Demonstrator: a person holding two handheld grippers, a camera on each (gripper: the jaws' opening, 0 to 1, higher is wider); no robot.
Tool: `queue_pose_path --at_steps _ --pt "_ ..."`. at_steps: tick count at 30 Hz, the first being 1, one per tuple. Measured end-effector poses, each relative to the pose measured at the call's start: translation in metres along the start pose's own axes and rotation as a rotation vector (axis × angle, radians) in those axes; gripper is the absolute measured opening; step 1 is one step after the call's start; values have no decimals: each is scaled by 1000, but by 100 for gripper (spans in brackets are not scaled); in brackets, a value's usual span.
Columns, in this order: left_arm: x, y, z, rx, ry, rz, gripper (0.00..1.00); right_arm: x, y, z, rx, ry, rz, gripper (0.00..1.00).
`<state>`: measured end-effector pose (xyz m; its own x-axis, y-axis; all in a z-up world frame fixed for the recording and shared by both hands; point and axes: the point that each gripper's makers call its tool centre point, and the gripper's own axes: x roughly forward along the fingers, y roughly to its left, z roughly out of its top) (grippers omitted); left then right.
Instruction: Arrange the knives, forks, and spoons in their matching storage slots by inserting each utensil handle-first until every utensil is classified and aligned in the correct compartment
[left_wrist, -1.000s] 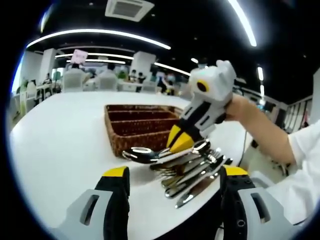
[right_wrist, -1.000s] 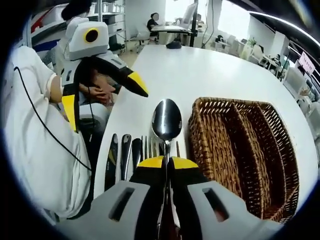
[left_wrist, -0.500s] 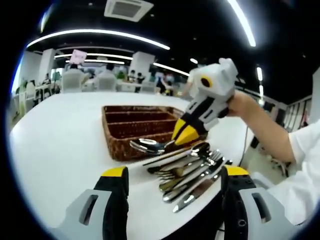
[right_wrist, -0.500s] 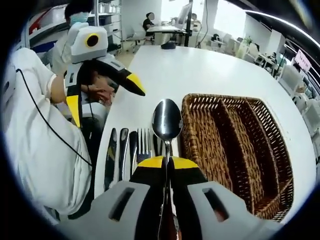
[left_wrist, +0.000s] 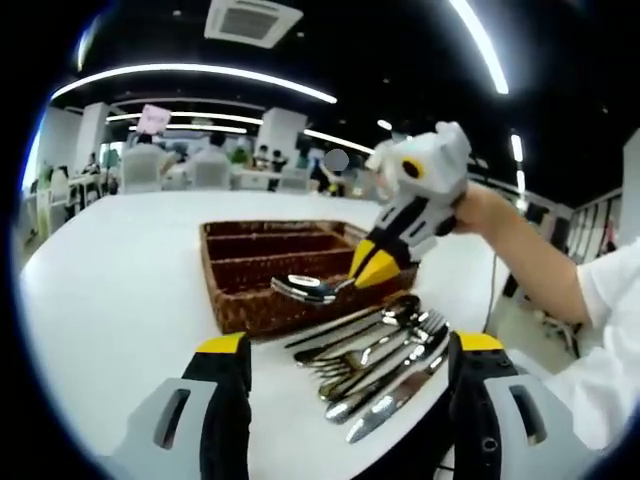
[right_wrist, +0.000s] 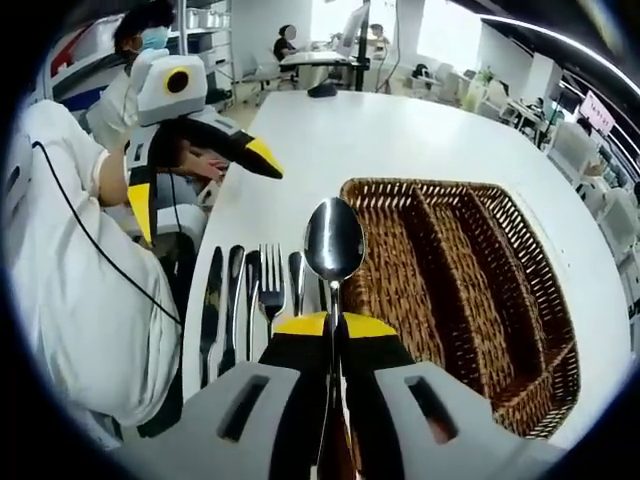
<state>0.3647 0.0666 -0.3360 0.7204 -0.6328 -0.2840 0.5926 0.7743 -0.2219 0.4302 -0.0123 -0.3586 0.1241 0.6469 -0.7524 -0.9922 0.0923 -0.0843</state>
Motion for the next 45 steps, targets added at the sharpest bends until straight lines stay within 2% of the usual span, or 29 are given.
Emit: queue_pose_path --at_steps 11,24,45 --pt "8 3 13 8 -24 2 87 -8 -18 1 15 5 -13 2" --pt "11 13 22 18 -53 18 92 -6 -37 4 19 16 -18 2" --pt "32 26 36 24 -48 14 94 -11 -76 9 33 10 -38 2"
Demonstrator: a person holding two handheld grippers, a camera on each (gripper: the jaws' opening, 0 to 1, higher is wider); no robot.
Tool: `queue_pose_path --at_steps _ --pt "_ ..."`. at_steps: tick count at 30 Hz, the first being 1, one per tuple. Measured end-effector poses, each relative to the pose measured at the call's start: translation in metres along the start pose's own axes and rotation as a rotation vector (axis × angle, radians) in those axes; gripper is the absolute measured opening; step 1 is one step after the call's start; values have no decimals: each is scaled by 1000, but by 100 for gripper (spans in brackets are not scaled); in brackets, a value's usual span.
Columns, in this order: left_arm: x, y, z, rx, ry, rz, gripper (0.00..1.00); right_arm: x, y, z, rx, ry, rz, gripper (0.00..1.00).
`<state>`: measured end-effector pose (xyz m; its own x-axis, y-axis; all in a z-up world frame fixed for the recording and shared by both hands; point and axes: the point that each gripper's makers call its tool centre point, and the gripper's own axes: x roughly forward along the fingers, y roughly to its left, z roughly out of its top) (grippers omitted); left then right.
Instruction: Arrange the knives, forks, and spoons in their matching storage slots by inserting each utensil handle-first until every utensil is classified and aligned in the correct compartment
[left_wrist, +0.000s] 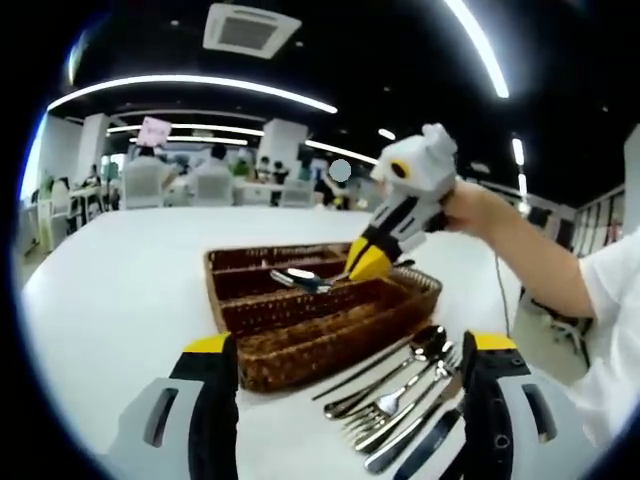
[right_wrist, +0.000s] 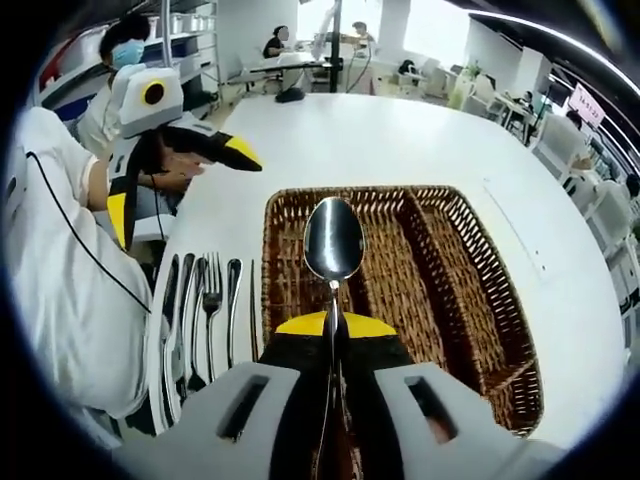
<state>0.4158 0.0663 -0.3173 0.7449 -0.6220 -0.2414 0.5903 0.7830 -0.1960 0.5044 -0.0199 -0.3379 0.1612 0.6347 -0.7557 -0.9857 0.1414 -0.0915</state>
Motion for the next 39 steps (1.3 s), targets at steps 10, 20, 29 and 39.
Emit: queue_pose_path --at_steps 10,20,29,39 --pt "7 6 4 2 5 -7 94 1 -20 5 0 -2 -12 2" --pt "15 12 10 14 9 -13 94 2 -42 10 7 -8 -25 2" --pt "23 17 14 20 8 -19 93 6 -61 12 4 -8 -31 2" --pt "32 26 18 17 15 -15 93 14 -81 15 -1 -12 -26 2"
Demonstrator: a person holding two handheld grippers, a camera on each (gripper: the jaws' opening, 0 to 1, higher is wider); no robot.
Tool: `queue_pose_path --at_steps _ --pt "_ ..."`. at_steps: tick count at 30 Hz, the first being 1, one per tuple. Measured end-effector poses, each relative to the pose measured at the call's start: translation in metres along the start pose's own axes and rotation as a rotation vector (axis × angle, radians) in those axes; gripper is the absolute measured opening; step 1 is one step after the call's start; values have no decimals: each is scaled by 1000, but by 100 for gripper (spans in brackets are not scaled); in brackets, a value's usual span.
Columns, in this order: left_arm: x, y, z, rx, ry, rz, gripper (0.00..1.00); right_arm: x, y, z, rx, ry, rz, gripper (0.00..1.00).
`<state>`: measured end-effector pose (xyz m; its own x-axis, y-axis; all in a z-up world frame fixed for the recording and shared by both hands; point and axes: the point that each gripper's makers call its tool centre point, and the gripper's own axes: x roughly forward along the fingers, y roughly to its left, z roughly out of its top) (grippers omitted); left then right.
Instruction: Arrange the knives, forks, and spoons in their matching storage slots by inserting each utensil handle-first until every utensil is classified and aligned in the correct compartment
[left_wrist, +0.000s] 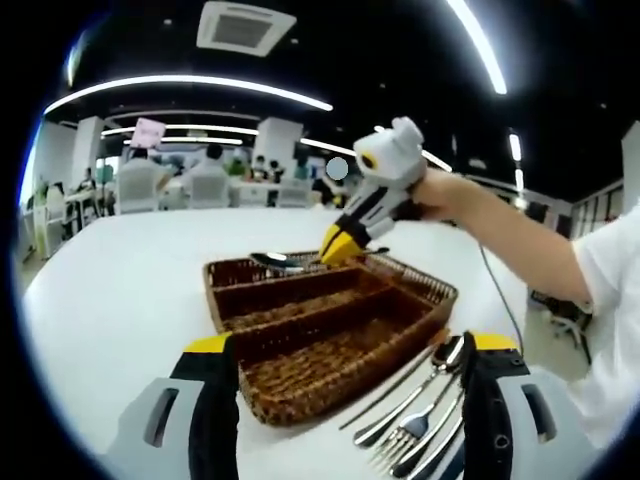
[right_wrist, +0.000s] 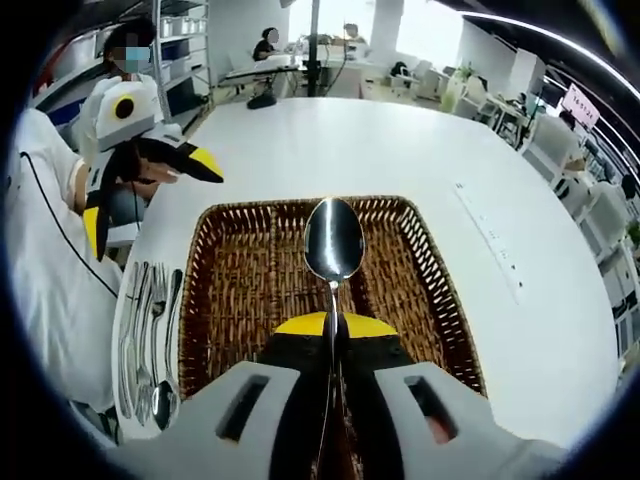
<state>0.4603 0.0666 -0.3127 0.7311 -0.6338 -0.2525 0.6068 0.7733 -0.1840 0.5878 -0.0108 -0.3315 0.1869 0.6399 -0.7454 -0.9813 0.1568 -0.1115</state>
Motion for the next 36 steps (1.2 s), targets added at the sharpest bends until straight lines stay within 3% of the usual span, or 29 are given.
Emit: queue_pose_path --at_steps 27,36 --pt "21 19 -2 -19 16 -7 93 40 -47 -1 -17 -1 19 3" --pt "27 21 -5 -25 28 -11 93 58 -56 -12 -26 17 41 3"
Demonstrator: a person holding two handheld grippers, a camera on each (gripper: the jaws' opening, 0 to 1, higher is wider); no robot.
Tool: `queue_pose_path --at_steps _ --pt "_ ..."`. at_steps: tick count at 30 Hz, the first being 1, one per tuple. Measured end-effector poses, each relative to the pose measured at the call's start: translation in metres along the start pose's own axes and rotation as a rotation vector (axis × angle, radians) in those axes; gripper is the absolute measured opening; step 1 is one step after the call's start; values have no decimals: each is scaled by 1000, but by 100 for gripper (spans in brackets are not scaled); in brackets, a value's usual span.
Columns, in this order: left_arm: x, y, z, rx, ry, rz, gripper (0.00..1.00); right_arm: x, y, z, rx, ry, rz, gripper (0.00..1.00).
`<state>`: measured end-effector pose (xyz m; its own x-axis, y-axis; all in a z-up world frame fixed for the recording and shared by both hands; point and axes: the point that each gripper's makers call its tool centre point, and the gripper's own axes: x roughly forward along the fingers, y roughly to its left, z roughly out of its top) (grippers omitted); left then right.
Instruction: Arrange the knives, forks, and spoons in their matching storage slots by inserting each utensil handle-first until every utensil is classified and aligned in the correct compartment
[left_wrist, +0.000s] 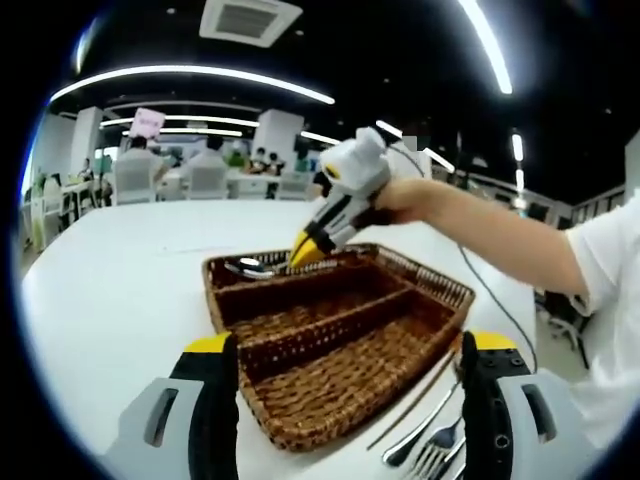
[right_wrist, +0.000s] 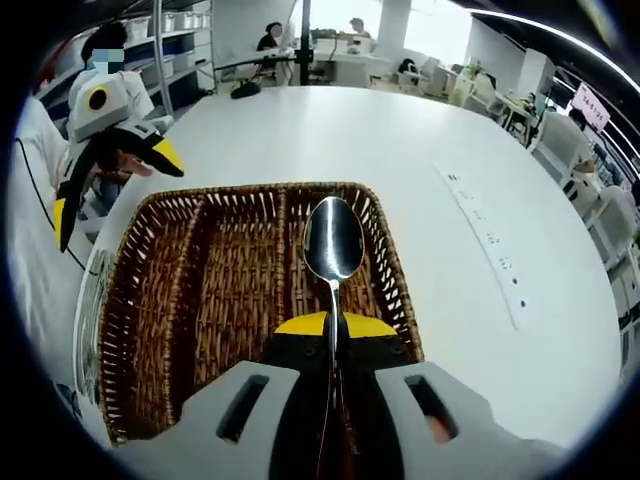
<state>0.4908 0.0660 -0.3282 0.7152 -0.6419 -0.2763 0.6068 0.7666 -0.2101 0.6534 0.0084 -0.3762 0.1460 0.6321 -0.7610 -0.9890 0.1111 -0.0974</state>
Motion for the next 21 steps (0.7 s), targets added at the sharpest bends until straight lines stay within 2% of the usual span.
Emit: queue_pose_path --at_steps 10,21 --pt "3 1 -3 -1 9 2 93 9 -8 -13 17 -4 5 3" --pt "4 0 -7 -3 16 6 93 19 -9 -18 2 -6 16 3"
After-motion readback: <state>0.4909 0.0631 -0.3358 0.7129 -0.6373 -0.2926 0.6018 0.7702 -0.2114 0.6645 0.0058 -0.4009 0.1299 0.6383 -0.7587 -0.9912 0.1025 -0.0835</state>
